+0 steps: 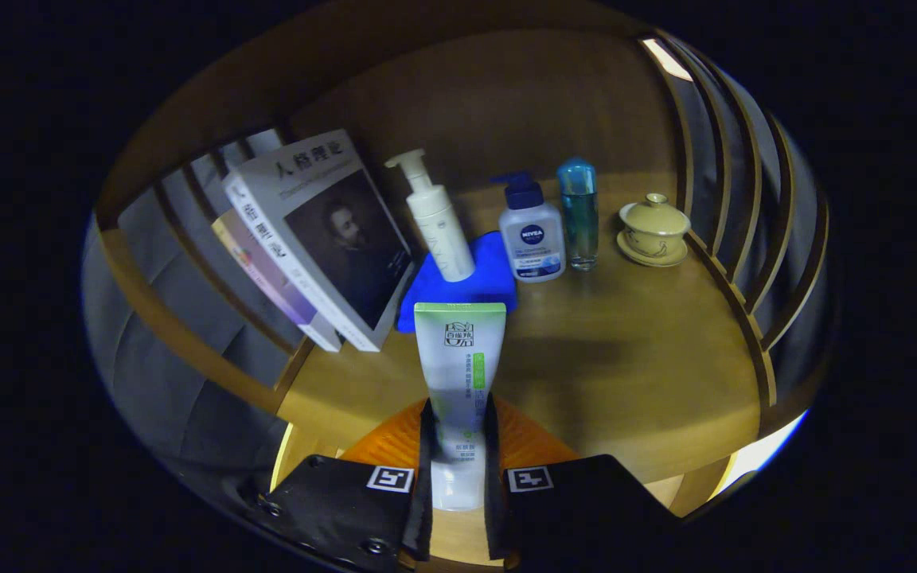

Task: Pull open the drawer, take out the items inside it, and place them on the countertop above the cabinet.

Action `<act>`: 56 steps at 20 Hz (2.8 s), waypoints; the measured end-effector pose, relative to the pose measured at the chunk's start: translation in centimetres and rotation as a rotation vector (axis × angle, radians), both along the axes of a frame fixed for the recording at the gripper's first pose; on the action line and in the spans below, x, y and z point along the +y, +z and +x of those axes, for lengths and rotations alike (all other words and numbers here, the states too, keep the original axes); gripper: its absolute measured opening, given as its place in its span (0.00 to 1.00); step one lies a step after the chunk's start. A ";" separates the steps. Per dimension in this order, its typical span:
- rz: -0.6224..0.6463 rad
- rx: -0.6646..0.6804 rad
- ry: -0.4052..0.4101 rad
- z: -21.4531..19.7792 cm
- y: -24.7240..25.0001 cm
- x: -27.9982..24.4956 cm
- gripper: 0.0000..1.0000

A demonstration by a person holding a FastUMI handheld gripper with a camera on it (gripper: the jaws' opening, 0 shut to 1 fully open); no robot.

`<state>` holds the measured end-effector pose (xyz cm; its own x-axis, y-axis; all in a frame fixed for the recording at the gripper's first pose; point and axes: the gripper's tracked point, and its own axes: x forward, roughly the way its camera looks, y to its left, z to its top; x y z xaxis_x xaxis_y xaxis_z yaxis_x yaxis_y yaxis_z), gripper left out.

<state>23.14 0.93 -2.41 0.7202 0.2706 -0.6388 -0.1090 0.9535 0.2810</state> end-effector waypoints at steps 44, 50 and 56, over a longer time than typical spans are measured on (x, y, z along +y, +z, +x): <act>-0.207 -0.775 -0.066 -24.7 3.6 6.1 0.98; -0.261 -0.738 -0.130 -27.9 0.3 3.7 0.98; -0.306 -0.694 -0.165 -31.1 -3.4 1.8 0.98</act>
<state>-7.93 2.73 -5.81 0.9984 0.0090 -0.0553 -0.0134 0.9968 -0.0782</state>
